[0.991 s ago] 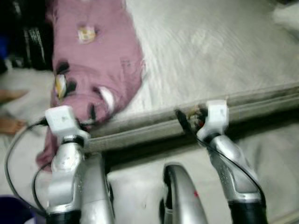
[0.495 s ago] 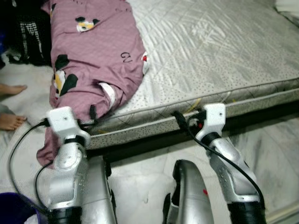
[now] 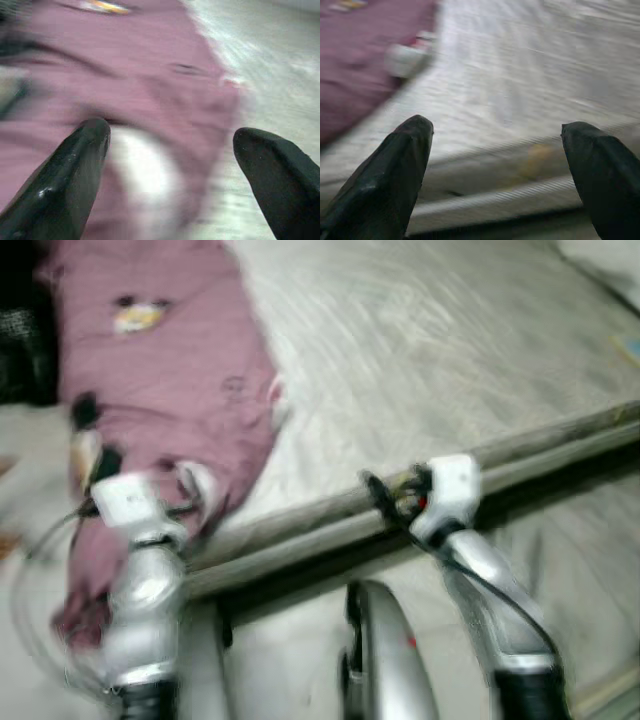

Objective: Clean up the room

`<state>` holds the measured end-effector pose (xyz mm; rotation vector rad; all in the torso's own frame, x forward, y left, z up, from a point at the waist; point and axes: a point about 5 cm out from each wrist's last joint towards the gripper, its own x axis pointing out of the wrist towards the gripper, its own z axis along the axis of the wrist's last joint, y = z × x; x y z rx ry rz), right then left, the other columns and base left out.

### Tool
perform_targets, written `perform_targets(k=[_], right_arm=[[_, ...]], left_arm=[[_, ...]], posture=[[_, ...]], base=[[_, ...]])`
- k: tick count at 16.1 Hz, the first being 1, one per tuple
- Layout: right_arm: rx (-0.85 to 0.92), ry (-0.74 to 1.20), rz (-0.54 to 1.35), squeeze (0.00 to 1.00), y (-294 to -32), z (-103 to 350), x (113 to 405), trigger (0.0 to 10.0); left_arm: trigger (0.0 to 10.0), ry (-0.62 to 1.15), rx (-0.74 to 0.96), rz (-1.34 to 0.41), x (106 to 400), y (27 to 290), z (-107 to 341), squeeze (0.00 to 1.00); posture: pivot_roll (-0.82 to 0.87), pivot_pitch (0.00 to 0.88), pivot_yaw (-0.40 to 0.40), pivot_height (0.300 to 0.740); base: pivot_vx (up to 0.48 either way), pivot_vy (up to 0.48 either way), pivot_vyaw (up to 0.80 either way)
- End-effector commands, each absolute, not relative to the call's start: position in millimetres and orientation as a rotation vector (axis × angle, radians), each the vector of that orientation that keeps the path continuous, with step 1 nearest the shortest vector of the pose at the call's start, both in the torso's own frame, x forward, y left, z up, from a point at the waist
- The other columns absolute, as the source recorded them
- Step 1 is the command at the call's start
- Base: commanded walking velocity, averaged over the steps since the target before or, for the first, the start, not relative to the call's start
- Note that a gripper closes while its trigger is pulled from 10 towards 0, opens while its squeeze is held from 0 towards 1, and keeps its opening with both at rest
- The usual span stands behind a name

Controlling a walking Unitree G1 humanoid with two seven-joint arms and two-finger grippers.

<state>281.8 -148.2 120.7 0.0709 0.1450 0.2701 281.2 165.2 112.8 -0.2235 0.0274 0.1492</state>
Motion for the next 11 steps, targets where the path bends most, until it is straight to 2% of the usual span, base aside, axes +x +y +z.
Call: perform_targets(k=[1,4,8,10,11], right_arm=[[0.083,0.139,0.284,0.0,-142.8,123.0,281.5,10.0],[0.084,0.138,0.281,0.0,-143.9,123.7,280.8,10.0],[0.075,0.14,0.27,0.0,-151.2,125.4,277.5,10.0],[0.033,0.149,0.244,0.0,-166.0,126.2,276.2,10.0],[0.008,0.162,0.206,0.0,-182.6,125.3,273.4,10.0]], left_arm=[[10.0,0.068,-0.222,0.21,275.2,177.0,102.2,0.0],[10.0,0.081,-0.26,0.265,279.7,181.8,99.5,0.0],[10.0,0.053,-0.267,0.316,287.6,186.5,102.7,0.0],[10.0,0.033,-0.258,0.352,292.4,194.8,105.0,0.0],[10.0,0.023,-0.251,0.37,297.7,202.5,106.3,0.0]], posture=[[-0.15,0.189,-0.053,0.547],[-0.16,0.194,-0.053,0.547],[-0.19,0.203,-0.06,0.522],[-0.21,0.214,-0.065,0.522],[-0.21,0.22,-0.068,0.522]], base=[[0.0,0.0,0.0],[0.0,0.0,0.0],[0.0,0.0,0.0],[0.0,0.0,0.0],[0.0,0.0,0.0]])
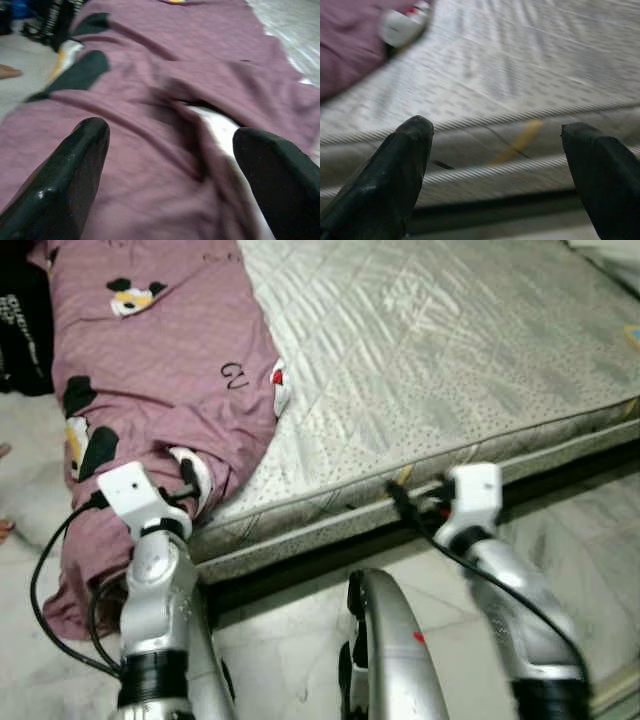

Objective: Clean up the room

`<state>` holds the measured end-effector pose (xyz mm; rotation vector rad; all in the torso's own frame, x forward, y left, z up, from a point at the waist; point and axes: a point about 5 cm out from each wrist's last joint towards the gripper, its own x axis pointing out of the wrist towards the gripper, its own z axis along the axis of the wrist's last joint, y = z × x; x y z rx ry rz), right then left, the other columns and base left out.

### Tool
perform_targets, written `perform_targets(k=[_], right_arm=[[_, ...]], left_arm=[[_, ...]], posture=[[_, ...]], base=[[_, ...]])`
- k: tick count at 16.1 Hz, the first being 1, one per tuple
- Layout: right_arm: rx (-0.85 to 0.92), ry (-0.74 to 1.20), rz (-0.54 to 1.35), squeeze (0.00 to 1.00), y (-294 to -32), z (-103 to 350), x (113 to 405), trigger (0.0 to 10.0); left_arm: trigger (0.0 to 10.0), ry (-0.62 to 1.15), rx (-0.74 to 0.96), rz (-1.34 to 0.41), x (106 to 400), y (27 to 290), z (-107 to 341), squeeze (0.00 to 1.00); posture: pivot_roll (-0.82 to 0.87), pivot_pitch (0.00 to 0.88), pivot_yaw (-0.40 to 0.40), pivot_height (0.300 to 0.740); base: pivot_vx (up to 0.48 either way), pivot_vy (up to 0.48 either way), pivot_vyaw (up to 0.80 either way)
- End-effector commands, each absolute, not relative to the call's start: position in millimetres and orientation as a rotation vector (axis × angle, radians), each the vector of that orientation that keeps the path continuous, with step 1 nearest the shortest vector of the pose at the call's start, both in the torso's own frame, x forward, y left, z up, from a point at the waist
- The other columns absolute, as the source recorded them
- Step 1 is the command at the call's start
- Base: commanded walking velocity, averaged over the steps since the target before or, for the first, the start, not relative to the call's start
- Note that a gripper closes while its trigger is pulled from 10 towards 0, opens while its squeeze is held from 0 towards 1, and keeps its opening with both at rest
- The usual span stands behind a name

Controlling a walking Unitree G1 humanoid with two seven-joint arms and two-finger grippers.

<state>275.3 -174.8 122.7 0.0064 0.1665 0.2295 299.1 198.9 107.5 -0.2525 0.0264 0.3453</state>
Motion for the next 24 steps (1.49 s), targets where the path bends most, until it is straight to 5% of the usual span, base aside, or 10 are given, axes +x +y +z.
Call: perform_targets(k=[1,5,9,14,15,19,24], right_arm=[[-0.015,0.177,0.176,0.0,-195.6,125.1,269.2,10.0],[-0.052,0.195,0.153,0.0,-208.1,125.6,258.4,10.0],[-0.058,0.195,0.15,0.0,-208.1,127.1,257.9,10.0],[-0.047,0.186,0.149,0.0,-200.1,125.7,263.3,10.0],[-0.042,0.182,0.149,0.0,-198.3,125.0,265.6,10.0],[-0.034,0.176,0.143,0.0,-195.5,123.3,269.8,10.0],[-0.029,0.159,0.142,0.0,-192.5,124.0,275.7,10.0]], left_arm=[[10.0,0.024,-0.228,0.384,306.5,211.7,108.6,0.0],[10.0,0.071,-0.214,0.356,331.7,219.6,110.3,0.0],[10.0,0.192,-0.175,0.237,354.7,194.5,101.8,0.0],[10.0,0.277,-0.066,-0.09,357.1,121.8,87.5,0.0],[10.0,0.24,0.025,-0.328,350.3,83.5,89.0,0.0],[10.0,0.296,0.126,-0.812,307.2,19.5,64.9,0.0],[10.0,0.179,0.25,-0.885,304.9,13.5,76.7,0.0]], posture=[[-0.23,0.228,-0.073,0.522],[-0.27,0.244,-0.081,0.522],[-0.27,0.237,-0.073,0.522],[-0.26,0.215,-0.062,0.522],[-0.25,0.204,-0.056,0.522],[-0.24,0.187,-0.048,0.522],[-0.23,0.165,-0.043,0.522]], base=[[0.0,0.0,0.0],[0.0,0.0,0.0],[0.0,0.0,0.0],[0.0,0.0,0.0],[0.0,0.0,0.0],[0.0,0.0,0.0],[0.0,0.0,0.0]])
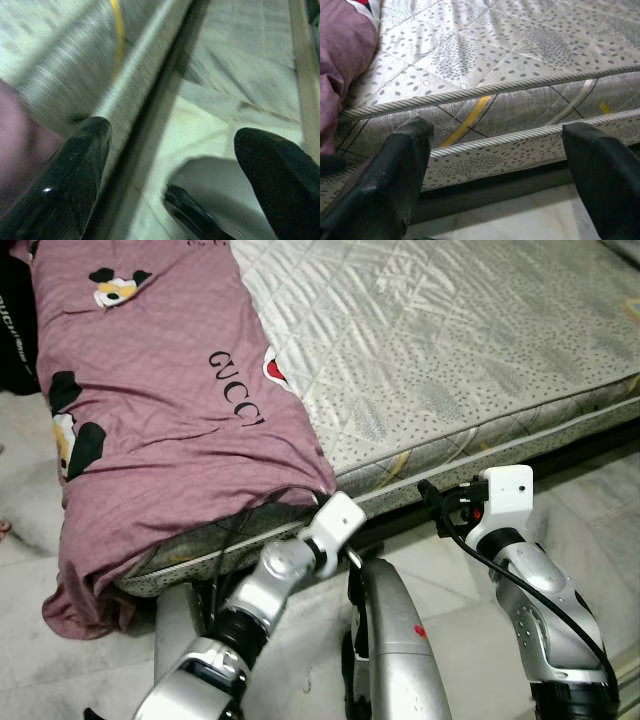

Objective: Clean up the room

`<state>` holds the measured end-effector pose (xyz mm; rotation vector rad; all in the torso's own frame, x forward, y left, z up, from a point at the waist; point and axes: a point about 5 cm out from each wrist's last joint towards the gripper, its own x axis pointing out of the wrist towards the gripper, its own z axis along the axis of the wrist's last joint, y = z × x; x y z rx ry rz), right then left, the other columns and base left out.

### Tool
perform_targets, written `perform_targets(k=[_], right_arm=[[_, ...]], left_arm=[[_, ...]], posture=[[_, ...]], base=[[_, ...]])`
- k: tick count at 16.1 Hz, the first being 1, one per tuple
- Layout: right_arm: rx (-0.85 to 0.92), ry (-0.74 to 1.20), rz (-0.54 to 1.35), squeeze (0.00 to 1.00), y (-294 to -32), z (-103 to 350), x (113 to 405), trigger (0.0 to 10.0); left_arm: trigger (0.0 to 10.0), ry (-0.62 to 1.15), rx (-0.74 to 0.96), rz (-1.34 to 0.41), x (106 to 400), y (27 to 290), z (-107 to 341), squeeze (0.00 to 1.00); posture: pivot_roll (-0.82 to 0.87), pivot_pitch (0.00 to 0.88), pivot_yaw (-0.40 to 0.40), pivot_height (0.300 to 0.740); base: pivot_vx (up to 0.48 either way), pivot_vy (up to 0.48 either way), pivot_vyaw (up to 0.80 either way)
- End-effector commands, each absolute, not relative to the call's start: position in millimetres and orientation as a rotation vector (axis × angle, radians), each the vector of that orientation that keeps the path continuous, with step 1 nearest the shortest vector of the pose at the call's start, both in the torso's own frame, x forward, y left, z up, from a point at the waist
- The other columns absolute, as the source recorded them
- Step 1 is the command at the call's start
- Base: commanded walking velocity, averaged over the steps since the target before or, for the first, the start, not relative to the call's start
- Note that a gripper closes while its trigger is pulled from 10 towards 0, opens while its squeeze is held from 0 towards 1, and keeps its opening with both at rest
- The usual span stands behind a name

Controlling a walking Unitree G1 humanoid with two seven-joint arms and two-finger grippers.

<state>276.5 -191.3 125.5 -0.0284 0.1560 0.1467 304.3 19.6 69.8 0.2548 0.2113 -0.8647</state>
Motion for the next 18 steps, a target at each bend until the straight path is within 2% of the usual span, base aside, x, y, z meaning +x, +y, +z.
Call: perform_targets(k=[1,2,3,6,7,8,11,13,15,17,18], right_arm=[[-0.026,0.153,0.142,0.0,-191.1,123.8,278.0,10.0],[-0.022,0.141,0.141,0.0,-189.2,124.9,279.0,10.0],[-0.021,0.136,0.141,0.0,-188.5,125.3,279.1,10.0],[-0.021,0.129,0.125,0.0,-191.4,125.7,277.6,10.0],[-0.022,0.129,0.122,0.0,-192.3,125.5,275.7,10.0],[-0.015,0.136,0.12,0.0,-192.7,125.0,272.6,10.0],[-0.01,0.159,0.127,0.0,-193.7,123.8,262.1,10.0],[-0.013,0.171,0.116,0.0,-199.3,124.2,255.6,10.0],[-0.017,0.181,0.096,0.0,-204.6,123.8,251.8,10.0],[-0.018,0.183,0.092,0.0,-204.9,125.3,251.1,10.0],[-0.015,0.184,0.1,0.0,-201.0,126.5,250.9,10.0]], left_arm=[[10.0,0.071,0.277,-0.861,312.1,15.9,95.5,0.0],[10.0,-0.11,0.225,-0.705,328.4,23.8,131.0,0.0],[10.0,-0.189,0.201,-0.604,336.9,31.5,148.3,0.0],[10.0,-0.286,0.075,-0.346,359.9,69.2,184.9,0.0],[10.0,-0.253,0.031,-0.265,366.8,84.8,186.4,0.0],[10.0,-0.112,0.033,-0.184,374.4,101.2,169.6,0.0],[10.0,0.075,0.015,-0.121,379.3,124.7,141.0,0.0],[10.0,0.231,0.074,-0.119,378.5,134.7,116.0,0.0],[10.0,0.349,0.123,-0.158,374.5,132.9,97.2,0.0],[10.0,0.428,0.154,-0.241,371.1,120.4,87.3,0.0],[10.0,0.456,0.143,-0.323,368.4,99.7,84.6,0.0]], posture=[[-0.23,0.16,-0.039,0.522],[-0.23,0.158,-0.036,0.522],[-0.23,0.157,-0.036,0.522],[-0.23,0.164,-0.032,0.522],[-0.23,0.17,-0.035,0.522],[-0.23,0.175,-0.038,0.522],[-0.26,0.222,-0.037,0.522],[-0.28,0.249,-0.036,0.522],[-0.29,0.257,-0.034,0.522],[-0.3,0.266,-0.033,0.522],[-0.3,0.266,-0.033,0.522]], base=[[0.0,0.0,0.0],[0.0,0.0,0.0],[0.0,0.0,0.0],[0.0,0.0,0.0],[0.0,0.0,0.0],[0.0,0.0,0.0],[0.0,0.0,0.0],[0.0,0.0,0.0],[0.0,0.0,0.0],[0.0,0.0,0.0],[0.0,0.0,0.0]])
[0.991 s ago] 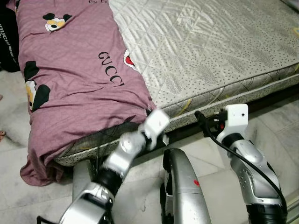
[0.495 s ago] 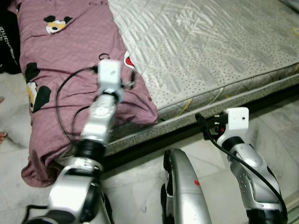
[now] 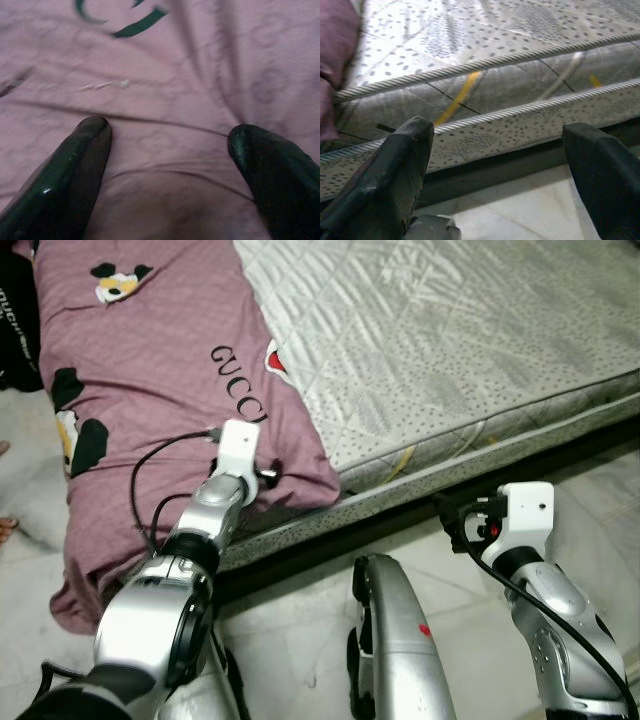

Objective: Clean up the room

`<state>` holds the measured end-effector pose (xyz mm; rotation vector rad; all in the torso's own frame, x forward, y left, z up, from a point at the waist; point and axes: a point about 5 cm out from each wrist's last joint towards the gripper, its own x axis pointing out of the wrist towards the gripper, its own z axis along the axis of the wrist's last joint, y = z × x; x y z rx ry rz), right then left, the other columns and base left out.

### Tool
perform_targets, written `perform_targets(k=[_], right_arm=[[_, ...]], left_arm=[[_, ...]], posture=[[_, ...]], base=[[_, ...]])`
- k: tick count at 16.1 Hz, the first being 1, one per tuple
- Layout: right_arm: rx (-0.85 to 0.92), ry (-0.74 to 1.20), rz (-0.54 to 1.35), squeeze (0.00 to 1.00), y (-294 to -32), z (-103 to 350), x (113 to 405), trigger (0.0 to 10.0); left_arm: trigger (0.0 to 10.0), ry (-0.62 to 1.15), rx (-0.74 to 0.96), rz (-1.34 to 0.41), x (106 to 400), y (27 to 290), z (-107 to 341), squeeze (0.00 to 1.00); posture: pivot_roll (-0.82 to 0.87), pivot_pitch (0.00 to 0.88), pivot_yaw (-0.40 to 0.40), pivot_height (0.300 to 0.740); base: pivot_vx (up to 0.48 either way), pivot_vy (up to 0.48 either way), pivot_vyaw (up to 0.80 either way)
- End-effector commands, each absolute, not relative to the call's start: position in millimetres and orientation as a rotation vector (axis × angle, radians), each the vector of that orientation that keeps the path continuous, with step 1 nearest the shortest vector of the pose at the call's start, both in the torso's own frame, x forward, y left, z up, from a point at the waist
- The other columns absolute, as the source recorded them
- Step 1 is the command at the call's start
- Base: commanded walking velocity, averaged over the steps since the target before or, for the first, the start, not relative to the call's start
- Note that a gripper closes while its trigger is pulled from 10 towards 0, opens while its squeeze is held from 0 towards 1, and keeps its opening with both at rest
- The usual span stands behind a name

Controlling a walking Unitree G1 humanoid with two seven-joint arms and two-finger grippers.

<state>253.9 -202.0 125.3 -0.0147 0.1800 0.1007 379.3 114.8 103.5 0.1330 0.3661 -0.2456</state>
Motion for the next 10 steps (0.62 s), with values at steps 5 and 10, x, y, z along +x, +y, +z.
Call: perform_targets(k=[5,10], right_arm=[[0.009,0.175,0.122,0.0,-189.2,126.1,256.5,10.0],[0.037,0.108,0.131,0.0,-178.2,133.0,272.3,10.0]], left_arm=[[10.0,0.447,0.177,-0.544,355.2,45.3,80.6,0.0],[10.0,0.108,0.313,-0.415,377.1,63.8,124.2,0.0]], posture=[[-0.28,0.237,-0.024,0.522],[-0.24,0.17,0.003,0.522]], base=[[0.0,0.0,0.0],[0.0,0.0,0.0]])
